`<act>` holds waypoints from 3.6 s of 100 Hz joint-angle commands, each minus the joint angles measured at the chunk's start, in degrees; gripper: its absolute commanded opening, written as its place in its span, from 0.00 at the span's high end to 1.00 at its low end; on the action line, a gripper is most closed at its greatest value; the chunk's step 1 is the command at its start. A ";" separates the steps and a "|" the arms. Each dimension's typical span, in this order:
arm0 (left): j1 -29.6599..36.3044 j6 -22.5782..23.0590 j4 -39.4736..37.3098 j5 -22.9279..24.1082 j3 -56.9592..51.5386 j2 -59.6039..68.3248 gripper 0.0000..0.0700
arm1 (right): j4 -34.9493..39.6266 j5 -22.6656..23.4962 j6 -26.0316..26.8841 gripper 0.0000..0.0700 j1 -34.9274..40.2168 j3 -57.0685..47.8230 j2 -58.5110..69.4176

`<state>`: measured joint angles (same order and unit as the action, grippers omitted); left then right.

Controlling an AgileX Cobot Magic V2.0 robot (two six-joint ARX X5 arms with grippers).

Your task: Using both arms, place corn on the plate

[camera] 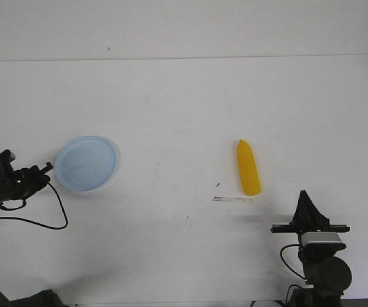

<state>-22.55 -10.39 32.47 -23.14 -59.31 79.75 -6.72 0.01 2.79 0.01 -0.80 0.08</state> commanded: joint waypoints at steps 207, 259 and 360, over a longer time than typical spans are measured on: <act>32.70 -11.76 -13.64 2.12 -1.14 6.36 1.00 | -0.55 0.00 -0.20 0.99 0.02 0.07 0.00; 43.65 -15.82 -19.12 7.02 -1.14 14.91 0.99 | -0.52 0.00 -0.20 0.99 0.02 0.07 0.00; 27.58 13.55 -33.81 15.69 28.26 -39.98 1.00 | -0.55 0.00 -0.20 0.99 0.02 0.07 0.00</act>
<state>6.24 -5.87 -0.12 -7.99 -33.19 44.58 -6.72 -0.01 2.81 0.01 -0.80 0.08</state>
